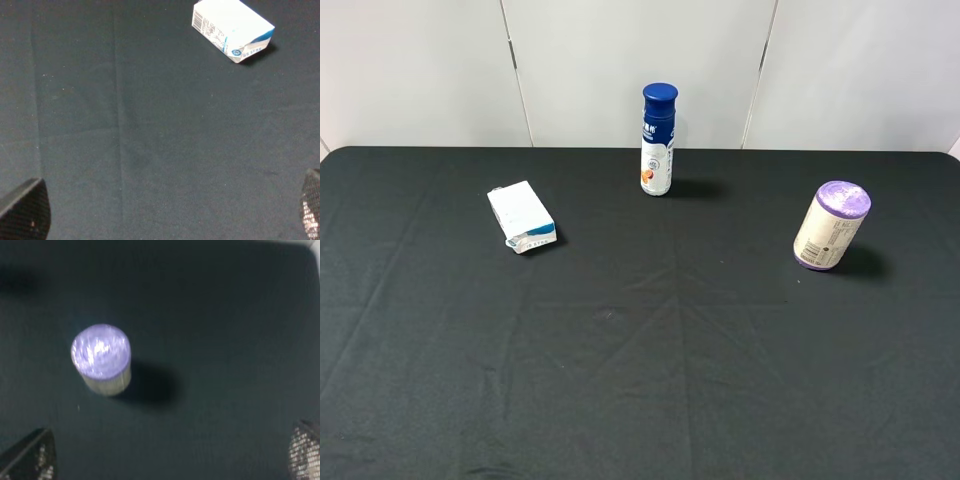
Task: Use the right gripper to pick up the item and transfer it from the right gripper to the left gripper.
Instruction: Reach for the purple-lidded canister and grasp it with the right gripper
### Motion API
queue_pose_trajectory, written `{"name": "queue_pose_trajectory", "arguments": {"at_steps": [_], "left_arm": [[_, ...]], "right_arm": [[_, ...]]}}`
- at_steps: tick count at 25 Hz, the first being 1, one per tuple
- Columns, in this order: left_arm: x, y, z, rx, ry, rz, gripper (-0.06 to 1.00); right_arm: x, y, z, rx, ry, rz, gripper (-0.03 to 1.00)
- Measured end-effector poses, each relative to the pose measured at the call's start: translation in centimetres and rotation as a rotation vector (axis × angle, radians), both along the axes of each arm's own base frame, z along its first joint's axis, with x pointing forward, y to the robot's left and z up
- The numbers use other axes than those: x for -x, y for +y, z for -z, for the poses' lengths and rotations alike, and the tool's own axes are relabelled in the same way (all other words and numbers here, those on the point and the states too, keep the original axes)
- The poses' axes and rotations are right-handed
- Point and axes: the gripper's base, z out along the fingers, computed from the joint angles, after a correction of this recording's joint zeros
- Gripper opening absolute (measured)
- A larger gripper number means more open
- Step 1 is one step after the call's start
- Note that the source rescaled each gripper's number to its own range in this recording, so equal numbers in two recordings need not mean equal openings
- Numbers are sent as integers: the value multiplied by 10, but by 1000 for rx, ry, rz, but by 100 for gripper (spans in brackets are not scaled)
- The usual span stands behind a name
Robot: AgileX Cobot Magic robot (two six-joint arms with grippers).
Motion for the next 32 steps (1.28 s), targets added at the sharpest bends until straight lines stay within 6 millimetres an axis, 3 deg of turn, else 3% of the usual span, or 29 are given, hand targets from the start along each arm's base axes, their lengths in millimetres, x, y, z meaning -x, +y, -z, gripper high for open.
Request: {"name": "queue_pose_trajectory", "arguments": {"at_steps": [4, 11, 22, 32], "left_arm": [[0, 0, 0, 0, 0, 0, 100], [0, 0, 0, 0, 0, 0, 100], [0, 0, 0, 0, 0, 0, 100], [0, 0, 0, 0, 0, 0, 100]], "right_arm": [[-38, 3, 16, -5, 138, -7, 100], [-82, 14, 40, -97, 249, -44, 100], [-126, 23, 97, -167, 372, -63, 100], [-151, 23, 139, -169, 428, -48, 100]]}}
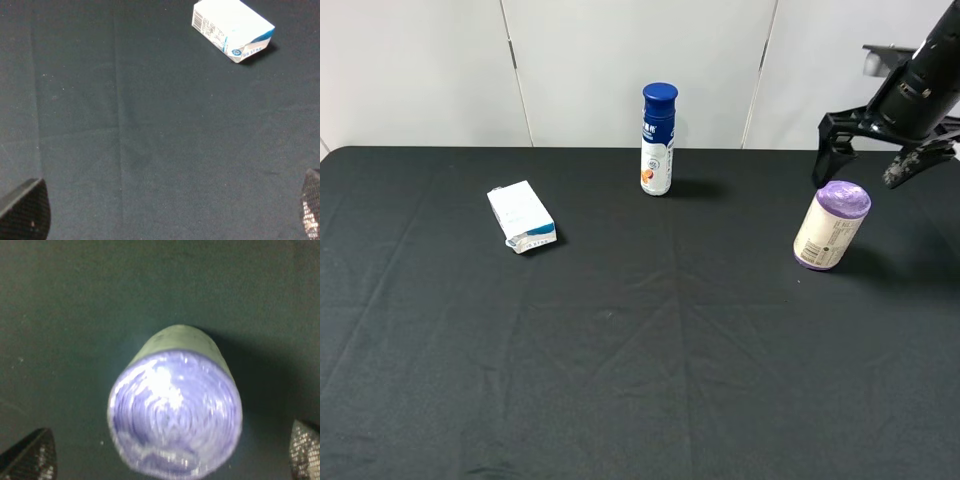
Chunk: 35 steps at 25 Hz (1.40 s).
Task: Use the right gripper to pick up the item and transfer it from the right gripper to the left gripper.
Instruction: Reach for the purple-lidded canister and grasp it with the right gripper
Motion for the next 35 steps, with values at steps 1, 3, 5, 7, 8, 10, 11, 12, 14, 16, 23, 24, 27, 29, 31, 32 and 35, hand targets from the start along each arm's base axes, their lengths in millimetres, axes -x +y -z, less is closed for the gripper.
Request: {"name": "queue_pose_trajectory", "arguments": {"at_steps": [1, 3, 5, 7, 8, 10, 11, 12, 14, 16, 23, 24, 27, 29, 31, 32, 35], "left_arm": [[0, 0, 0, 0, 0, 0, 100], [0, 0, 0, 0, 0, 0, 100], [0, 0, 0, 0, 0, 0, 100], [0, 0, 0, 0, 0, 0, 100], [0, 0, 0, 0, 0, 0, 100], [0, 0, 0, 0, 0, 0, 100], [0, 0, 0, 0, 0, 0, 100], [0, 0, 0, 0, 0, 0, 100], [0, 0, 0, 0, 0, 0, 100], [0, 0, 0, 0, 0, 0, 100], [0, 0, 0, 0, 0, 0, 100], [0, 0, 0, 0, 0, 0, 100], [0, 0, 0, 0, 0, 0, 100], [0, 0, 0, 0, 0, 0, 100], [0, 0, 0, 0, 0, 0, 100], [0, 0, 0, 0, 0, 0, 100], [0, 0, 0, 0, 0, 0, 100]], "right_arm": [[-2, 0, 4, 1, 8, -3, 100], [-5, 0, 10, 4, 12, -9, 100], [-7, 0, 15, 6, 18, -15, 100], [-9, 0, 20, 7, 28, -17, 100], [-10, 0, 23, 7, 35, -17, 100], [-12, 0, 29, 8, 48, -17, 100], [-13, 0, 31, 8, 50, -16, 100], [-14, 0, 34, 9, 48, -15, 100], [-16, 0, 39, 9, 55, -14, 100], [-17, 0, 44, 10, 69, -14, 100], [-21, 0, 64, 12, 122, -15, 100], [-21, 0, 65, 12, 125, -15, 100], [-21, 0, 65, 12, 126, -15, 100], [-21, 0, 65, 12, 126, -15, 100], [-21, 0, 65, 12, 126, -16, 100], [-21, 0, 65, 12, 127, -16, 98], [-21, 0, 66, 12, 131, -18, 27]]}}
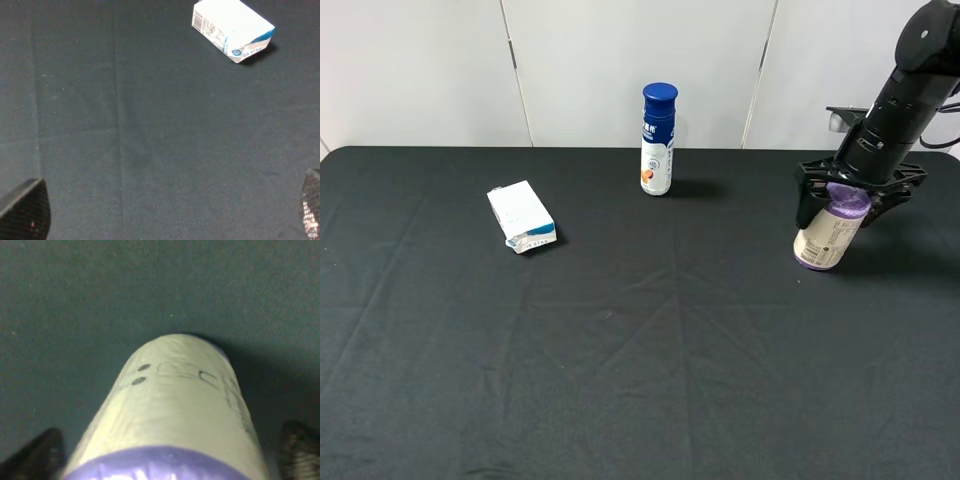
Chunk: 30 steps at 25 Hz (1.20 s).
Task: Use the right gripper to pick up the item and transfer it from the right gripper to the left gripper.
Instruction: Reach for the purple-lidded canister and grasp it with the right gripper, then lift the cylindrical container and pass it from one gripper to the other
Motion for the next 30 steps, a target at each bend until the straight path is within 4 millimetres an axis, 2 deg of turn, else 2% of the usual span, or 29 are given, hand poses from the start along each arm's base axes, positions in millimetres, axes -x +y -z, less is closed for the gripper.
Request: {"name": "queue_pose_trajectory", "arguments": {"at_steps": [1, 2, 11, 21, 30], "left_arm": [[0, 0, 0, 0, 0, 0, 100], [0, 0, 0, 0, 0, 0, 100], [0, 0, 0, 0, 0, 0, 100], [0, 0, 0, 0, 0, 0, 100], [0, 0, 0, 0, 0, 0, 100]], "right_arm": [[0, 0, 0, 1, 1, 0, 0], [0, 0, 0, 1, 1, -1, 4], [1, 0, -3, 2, -4, -2, 4], [24, 1, -60, -23, -70, -8, 4], [47, 7, -92, -106, -48, -6, 4]]}}
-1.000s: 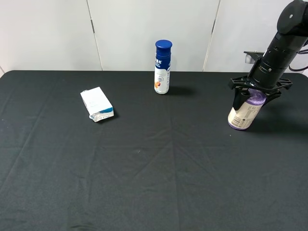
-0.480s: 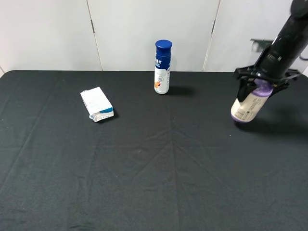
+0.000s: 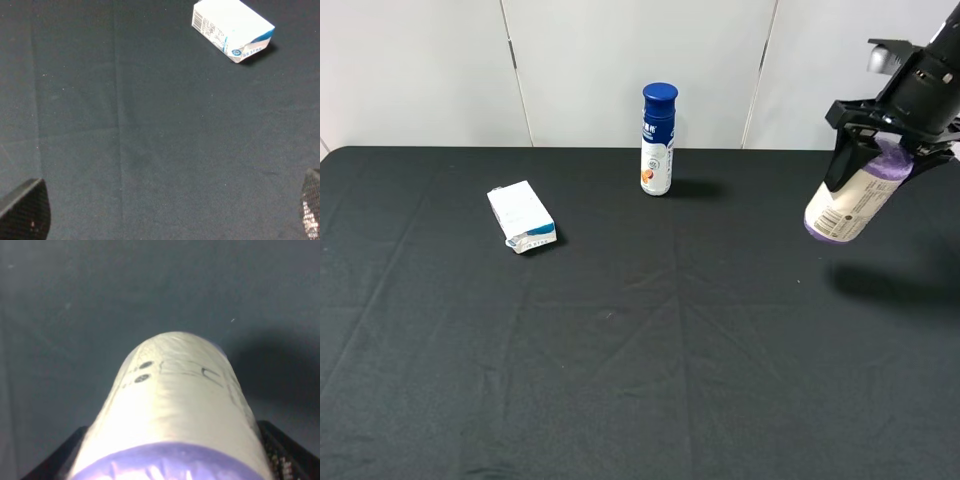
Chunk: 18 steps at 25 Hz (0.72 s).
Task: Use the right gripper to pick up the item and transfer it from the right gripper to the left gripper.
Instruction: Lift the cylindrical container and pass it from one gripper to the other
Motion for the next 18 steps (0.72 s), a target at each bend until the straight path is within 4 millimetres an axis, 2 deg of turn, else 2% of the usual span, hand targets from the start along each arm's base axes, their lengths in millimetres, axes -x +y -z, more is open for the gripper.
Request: {"name": "queue_pose_trajectory", "arguments": {"at_steps": [9, 18], "left_arm": [[0, 0, 0, 0, 0, 0, 100], [0, 0, 0, 0, 0, 0, 100]], "right_arm": [[12, 3, -25, -47, -71, 0, 4], [22, 13, -46, -152, -157, -95, 4]]}}
